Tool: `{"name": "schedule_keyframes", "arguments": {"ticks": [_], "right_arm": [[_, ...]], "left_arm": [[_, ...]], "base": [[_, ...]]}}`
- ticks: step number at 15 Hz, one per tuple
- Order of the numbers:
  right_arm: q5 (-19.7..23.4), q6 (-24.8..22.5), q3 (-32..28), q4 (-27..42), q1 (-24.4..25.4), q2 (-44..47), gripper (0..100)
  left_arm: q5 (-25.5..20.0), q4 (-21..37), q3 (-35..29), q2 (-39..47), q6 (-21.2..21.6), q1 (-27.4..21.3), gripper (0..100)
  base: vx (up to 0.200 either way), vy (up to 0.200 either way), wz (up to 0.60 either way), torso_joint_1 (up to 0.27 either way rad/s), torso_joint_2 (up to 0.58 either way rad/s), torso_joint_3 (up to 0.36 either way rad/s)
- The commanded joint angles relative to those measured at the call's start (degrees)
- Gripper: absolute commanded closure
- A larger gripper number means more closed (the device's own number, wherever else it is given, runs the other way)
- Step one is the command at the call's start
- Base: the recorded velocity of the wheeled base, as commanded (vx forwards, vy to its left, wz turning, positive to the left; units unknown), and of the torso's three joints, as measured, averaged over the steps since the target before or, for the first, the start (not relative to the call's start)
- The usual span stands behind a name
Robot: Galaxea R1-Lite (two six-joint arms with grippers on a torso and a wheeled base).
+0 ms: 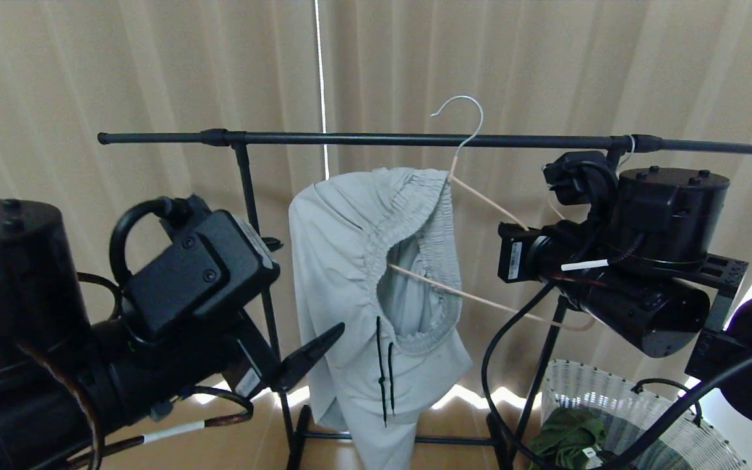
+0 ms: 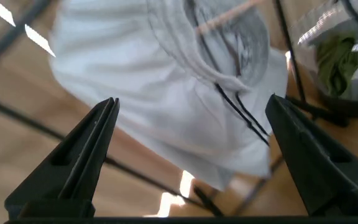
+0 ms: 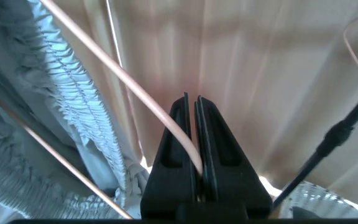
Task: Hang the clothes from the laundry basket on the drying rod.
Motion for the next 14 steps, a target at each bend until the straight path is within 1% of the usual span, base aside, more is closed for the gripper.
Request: {"name": "schedule_keyframes", "arguments": {"ticks": [1, 3, 4, 5, 7, 9, 10, 11, 13, 14], "right_arm": [[0.5, -0.3, 0.9, -0.2, -0.1, -0.4, 100], [1.1, -0.4, 1.4, -0.2, -0.1, -0.7, 100], [2.5, -0.6, 2.0, -0.2, -0.3, -0.7, 100], [3.0, -1.3, 2.1, -0.2, -0.9, -0.6, 100], [3.4, -2.6, 2.2, -0.3, -1.6, -0.6, 100], [4.7, -3.6, 2.7, -0.2, -1.6, -1.4, 100], [6.1, -4.9, 3.6, -0.3, -1.6, -1.6, 100], [8.4, -5.7, 4.5, -1.1, -1.6, -1.6, 100], [11.7, -6.5, 5.3, -5.2, -1.5, -0.4, 100], [12.7, -8.2, 5.1, -6.4, -1.5, 0.9, 100]], "left_arm": [[-1.4, 0.1, -2.1, -1.2, 0.4, 3.9, 0], [-1.7, 0.1, -3.0, -1.0, 0.4, 5.6, 0], [-3.6, 0.1, -3.5, -1.0, 0.4, 7.2, 0], [-5.5, 0.1, -3.5, -1.1, 0.4, 7.7, 0], [-7.0, 0.1, -3.6, -1.2, 0.5, 7.7, 0], [-8.4, 0.1, -5.3, -0.6, 0.6, 7.7, 0], [-9.1, 0.1, -6.1, 0.8, 1.3, 7.7, 0], [-9.2, 0.1, -6.7, 2.2, 4.0, 8.0, 0], [-9.3, 0.0, -6.8, 4.8, 10.4, 9.2, 0], [-9.5, 0.0, -6.9, 5.3, 10.8, 9.0, 0]], "base": [[0.000, 0.000, 0.00, 0.000, 0.00, 0.000], [0.000, 0.000, 0.00, 0.000, 0.00, 0.000], [0.000, 0.000, 0.00, 0.000, 0.00, 0.000], [0.000, 0.000, 0.00, 0.000, 0.00, 0.000], [0.000, 0.000, 0.00, 0.000, 0.00, 0.000], [0.000, 0.000, 0.00, 0.000, 0.00, 0.000], [0.000, 0.000, 0.00, 0.000, 0.00, 0.000], [0.000, 0.000, 0.00, 0.000, 0.00, 0.000], [0.000, 0.000, 0.00, 0.000, 0.00, 0.000], [0.000, 0.000, 0.00, 0.000, 0.00, 0.000]]}}
